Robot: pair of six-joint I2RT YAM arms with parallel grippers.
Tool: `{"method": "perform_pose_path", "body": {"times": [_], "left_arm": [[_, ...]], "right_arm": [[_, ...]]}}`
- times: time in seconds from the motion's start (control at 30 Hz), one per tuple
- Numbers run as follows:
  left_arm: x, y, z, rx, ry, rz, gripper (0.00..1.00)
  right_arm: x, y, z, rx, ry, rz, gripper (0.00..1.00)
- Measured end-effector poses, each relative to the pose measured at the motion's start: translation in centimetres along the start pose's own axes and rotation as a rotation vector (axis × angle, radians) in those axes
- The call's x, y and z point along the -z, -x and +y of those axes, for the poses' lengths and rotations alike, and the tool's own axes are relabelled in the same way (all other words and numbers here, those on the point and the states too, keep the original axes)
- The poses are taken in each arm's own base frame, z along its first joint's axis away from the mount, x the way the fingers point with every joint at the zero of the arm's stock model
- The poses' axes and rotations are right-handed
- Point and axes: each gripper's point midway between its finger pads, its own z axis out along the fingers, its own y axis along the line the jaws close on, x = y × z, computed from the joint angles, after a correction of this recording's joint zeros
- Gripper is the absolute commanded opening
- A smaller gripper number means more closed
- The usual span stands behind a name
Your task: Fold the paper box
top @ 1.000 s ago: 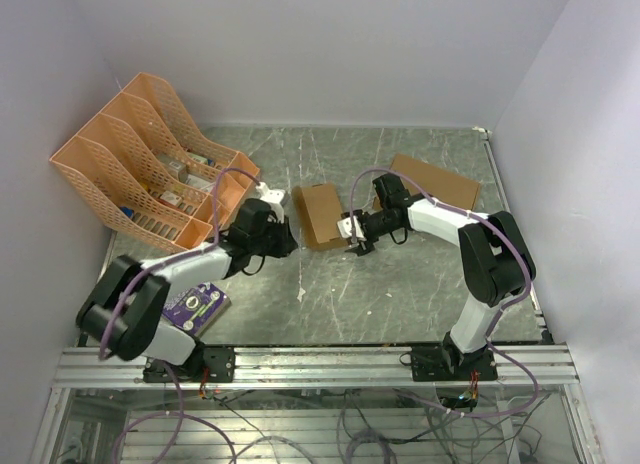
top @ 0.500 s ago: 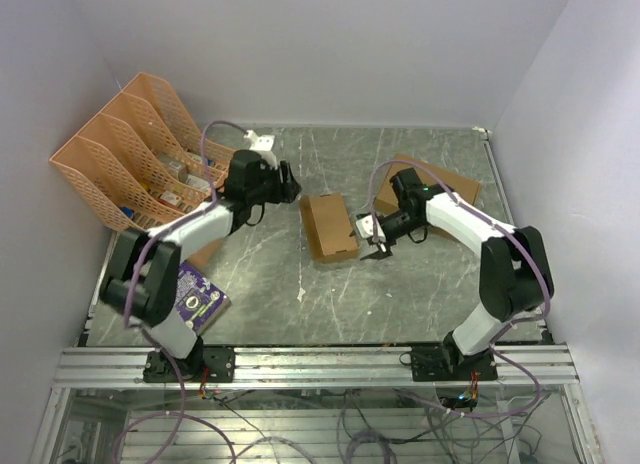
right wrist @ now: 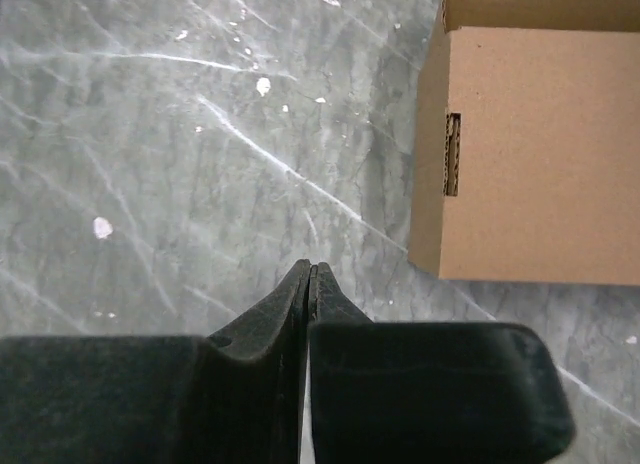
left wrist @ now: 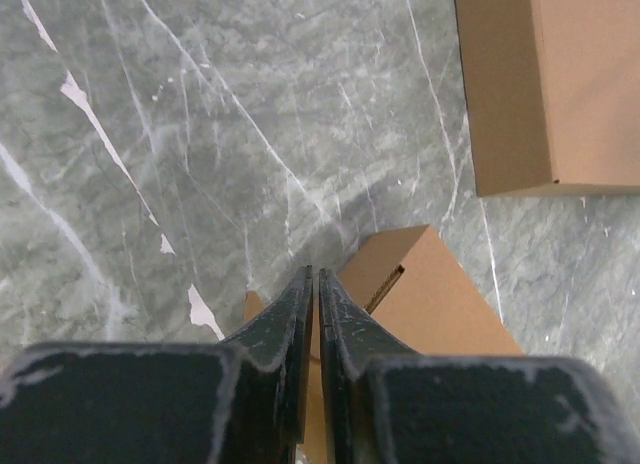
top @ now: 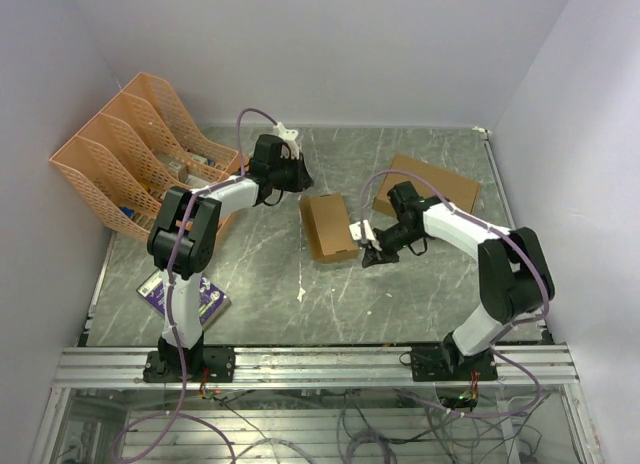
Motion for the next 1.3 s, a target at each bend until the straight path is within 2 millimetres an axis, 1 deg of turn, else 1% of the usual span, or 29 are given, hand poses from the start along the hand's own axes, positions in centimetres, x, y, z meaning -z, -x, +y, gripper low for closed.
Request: {"method": "perform_pose_path", "body": {"times": [0.1,0.2,0.27,0.4,0.5,0.53,0.63,0.7,0.77,0.87,0.93,0.97,1.0,1.03,1.07,1.1,1.13,1.17,1.2,1.23,1.27,1.3], "left_arm": [[0.1,-0.8,-0.1,-0.001,-0.01,0.03,0.17],[0.2,-2.0,0.1,-0.004,-0.01,0.059,0.17],[0.4,-3.3,0.4,0.0,-0.003,0.09,0.17],[0.8,-5.7,1.1,0.002,0.013,0.144,0.17],[1.6,-7.6,1.4,0.013,0.023,0.182,0.17],[2.0,-8.2,1.3,0.017,0.022,0.194,0.17],[3.4,-9.6,0.0,0.025,0.009,0.215,0.18],[4.4,-10.4,-1.7,0.022,-0.013,0.226,0.18],[4.9,-10.8,-3.7,0.009,-0.044,0.223,0.18],[5.9,-11.2,-6.5,-0.007,-0.081,0.217,0.22],[6.8,-11.1,-7.6,-0.011,-0.083,0.206,0.25],[7.4,-10.8,-7.8,-0.01,-0.073,0.192,0.29],[8.0,-10.2,-7.8,-0.011,-0.058,0.176,0.34],[8.6,-9.5,-7.8,-0.011,-0.042,0.156,0.4],[9.1,-8.5,-7.7,-0.01,-0.023,0.126,0.44],[9.6,-7.5,-7.5,-0.009,-0.008,0.098,0.47],[10.1,-6.4,-7.2,-0.005,0.008,0.062,0.48],[10.6,-5.2,-6.6,0.005,0.027,0.026,0.49],[10.9,-4.2,-5.8,0.017,0.044,-0.003,0.49],[11.2,-3.1,-4.5,0.037,0.07,-0.038,0.5],[11.3,-2.4,-3.2,0.056,0.097,-0.061,0.49],[11.1,-1.9,-1.6,0.076,0.132,-0.075,0.48]], "right_arm": [[-1.4,-0.8,-0.8,-0.026,0.013,0.045,0.0],[-2.1,-1.7,-2.4,-0.048,-0.006,0.084,0.0],[-2.1,-2.1,-3.6,-0.056,-0.034,0.108,0.0],[-1.4,-2.3,-5.4,-0.059,-0.09,0.15,0.02],[-0.9,-2.6,-6.5,-0.066,-0.122,0.179,0.04],[-0.7,-2.6,-7.1,-0.064,-0.136,0.188,0.05],[-0.4,-2.8,-8.9,-0.051,-0.17,0.206,0.08],[0.0,-2.9,-10.2,-0.039,-0.196,0.222,0.1],[0.3,-3.0,-11.2,-0.029,-0.216,0.237,0.11],[1.0,-3.2,-12.2,-0.021,-0.238,0.253,0.17],[1.7,-3.6,-12.3,-0.024,-0.244,0.254,0.21],[2.2,-3.8,-12.3,-0.03,-0.248,0.252,0.24],[2.4,-3.6,-12.0,-0.026,-0.243,0.241,0.26],[3.4,-4.0,-12.1,-0.041,-0.259,0.238,0.29],[4.1,-3.8,-12.0,-0.045,-0.271,0.222,0.33],[4.7,-3.4,-11.9,-0.049,-0.284,0.201,0.35],[5.4,-2.9,-11.7,-0.062,-0.3,0.177,0.35],[6.0,-2.3,-11.5,-0.078,-0.319,0.15,0.3],[6.2,-1.8,-11.4,-0.09,-0.333,0.128,0.21],[6.3,-1.2,-11.4,-0.115,-0.349,0.1,0.09],[6.3,-0.8,-11.5,-0.144,-0.363,0.075,0.0],[6.1,-0.7,-11.6,-0.18,-0.377,0.056,0.0]]}}
